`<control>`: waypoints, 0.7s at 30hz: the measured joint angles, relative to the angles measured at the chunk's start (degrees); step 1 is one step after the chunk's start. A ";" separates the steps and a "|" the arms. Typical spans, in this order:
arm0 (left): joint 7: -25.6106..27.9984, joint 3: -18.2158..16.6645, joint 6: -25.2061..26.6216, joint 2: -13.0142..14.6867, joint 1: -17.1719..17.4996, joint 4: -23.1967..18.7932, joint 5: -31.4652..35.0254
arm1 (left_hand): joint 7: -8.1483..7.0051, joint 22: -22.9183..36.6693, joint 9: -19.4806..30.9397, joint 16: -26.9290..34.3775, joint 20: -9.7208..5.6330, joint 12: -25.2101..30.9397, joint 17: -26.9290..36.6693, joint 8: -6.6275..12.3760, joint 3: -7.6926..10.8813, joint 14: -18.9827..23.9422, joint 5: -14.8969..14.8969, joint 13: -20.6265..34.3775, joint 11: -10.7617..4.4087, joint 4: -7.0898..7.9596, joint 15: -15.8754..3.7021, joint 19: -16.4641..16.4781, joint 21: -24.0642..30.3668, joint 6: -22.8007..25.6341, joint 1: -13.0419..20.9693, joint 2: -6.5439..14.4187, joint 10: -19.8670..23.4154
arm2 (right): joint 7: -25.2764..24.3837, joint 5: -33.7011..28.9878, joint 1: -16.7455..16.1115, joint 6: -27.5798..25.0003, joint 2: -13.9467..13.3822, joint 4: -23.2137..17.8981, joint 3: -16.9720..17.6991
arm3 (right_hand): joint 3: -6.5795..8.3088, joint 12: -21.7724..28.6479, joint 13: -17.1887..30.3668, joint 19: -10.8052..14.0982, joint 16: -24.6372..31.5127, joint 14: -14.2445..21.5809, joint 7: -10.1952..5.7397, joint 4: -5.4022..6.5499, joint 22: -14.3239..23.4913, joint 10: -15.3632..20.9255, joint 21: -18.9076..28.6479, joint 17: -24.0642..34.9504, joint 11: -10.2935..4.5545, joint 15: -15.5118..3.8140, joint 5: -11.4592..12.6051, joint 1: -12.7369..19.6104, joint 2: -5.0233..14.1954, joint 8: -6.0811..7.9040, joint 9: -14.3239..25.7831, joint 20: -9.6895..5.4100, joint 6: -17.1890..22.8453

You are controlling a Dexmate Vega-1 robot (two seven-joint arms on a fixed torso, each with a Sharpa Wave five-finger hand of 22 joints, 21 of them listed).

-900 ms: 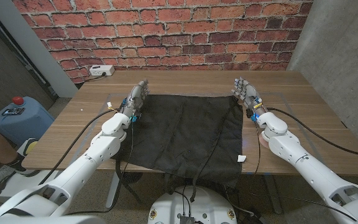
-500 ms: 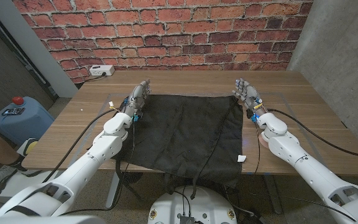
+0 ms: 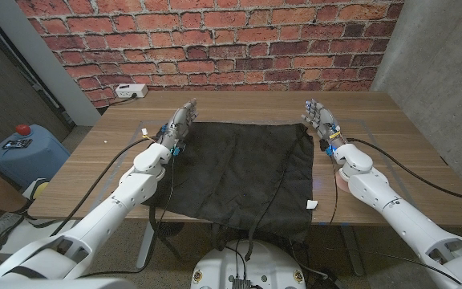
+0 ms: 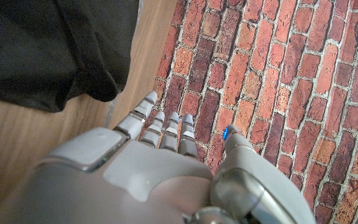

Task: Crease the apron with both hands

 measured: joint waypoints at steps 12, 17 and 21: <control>0.42 -1.29 1.47 5.00 3.98 -6.53 0.71 | 0.00 0.00 0.00 0.00 0.01 0.00 -0.01 0.00 0.56 0.00 0.46 -0.01 0.00 -0.56 0.00 -0.02 0.00 0.00 0.61 -0.45 0.00 | -1.04 -1.04 -0.23 -0.01 -0.38 -0.84 0.00 | 0.32 0.00 -0.01 0.00 0.00 0.00 0.00 -0.32 0.00 0.00 0.00 0.00 0.00 0.00 0.00 0.30 -0.31 0.00 -0.04 0.00 0.00; 0.45 -2.07 1.94 7.35 5.50 -8.91 1.14 | 0.00 0.00 -0.01 0.00 0.21 0.00 -0.01 0.00 0.80 -0.32 0.84 -0.01 0.00 -1.30 0.32 -0.22 0.00 0.00 1.29 -0.21 0.00 | -1.52 -1.51 -0.26 -0.01 -0.41 -1.11 -0.11 | 0.27 0.00 -0.01 -0.43 0.00 0.00 0.00 -0.75 -0.01 0.00 0.00 -0.27 0.00 0.00 0.00 0.53 -0.53 0.00 -0.04 0.01 0.00; 0.45 -2.71 2.47 9.25 6.58 -10.62 1.68 | 0.00 -0.01 -0.01 0.00 0.21 0.00 -0.01 -0.01 1.18 -0.53 1.06 -0.01 -0.01 -1.68 0.11 -0.21 0.00 0.00 1.29 -0.21 0.01 | -1.83 -1.88 -0.25 -0.01 -0.41 -1.15 -0.29 | 0.32 0.00 -0.01 -0.43 0.00 0.00 0.00 -0.79 -0.01 0.00 0.00 -0.26 0.00 0.00 -0.01 0.53 -0.53 0.00 -0.04 0.01 0.00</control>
